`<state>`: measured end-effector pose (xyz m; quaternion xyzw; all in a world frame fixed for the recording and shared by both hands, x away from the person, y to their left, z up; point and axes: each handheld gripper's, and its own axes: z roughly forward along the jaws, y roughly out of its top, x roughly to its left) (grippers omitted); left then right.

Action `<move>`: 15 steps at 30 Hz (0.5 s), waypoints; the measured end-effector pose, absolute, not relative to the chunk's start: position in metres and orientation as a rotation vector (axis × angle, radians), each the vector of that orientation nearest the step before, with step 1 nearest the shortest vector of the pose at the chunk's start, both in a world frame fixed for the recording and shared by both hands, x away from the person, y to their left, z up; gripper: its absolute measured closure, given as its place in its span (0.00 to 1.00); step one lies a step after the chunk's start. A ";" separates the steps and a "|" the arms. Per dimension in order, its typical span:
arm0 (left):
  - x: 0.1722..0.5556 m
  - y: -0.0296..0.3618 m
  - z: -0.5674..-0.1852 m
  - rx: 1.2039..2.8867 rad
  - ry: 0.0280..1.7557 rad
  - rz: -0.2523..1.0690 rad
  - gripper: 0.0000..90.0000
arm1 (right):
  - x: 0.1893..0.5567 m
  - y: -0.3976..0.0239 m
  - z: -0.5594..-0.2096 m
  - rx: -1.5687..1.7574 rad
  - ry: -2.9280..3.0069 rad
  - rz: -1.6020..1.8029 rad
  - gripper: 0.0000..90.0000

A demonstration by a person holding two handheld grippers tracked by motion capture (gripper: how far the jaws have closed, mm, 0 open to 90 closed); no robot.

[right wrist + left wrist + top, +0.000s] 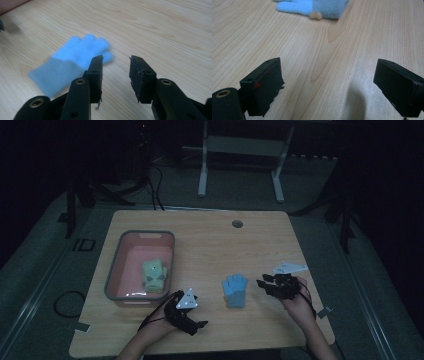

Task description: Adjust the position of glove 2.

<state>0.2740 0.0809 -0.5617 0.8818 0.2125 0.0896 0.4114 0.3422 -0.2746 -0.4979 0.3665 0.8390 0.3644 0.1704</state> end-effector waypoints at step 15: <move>0.274 0.080 -0.562 2.224 0.535 0.222 0.10 | 0.341 -0.358 -0.504 1.138 2.348 0.993 0.70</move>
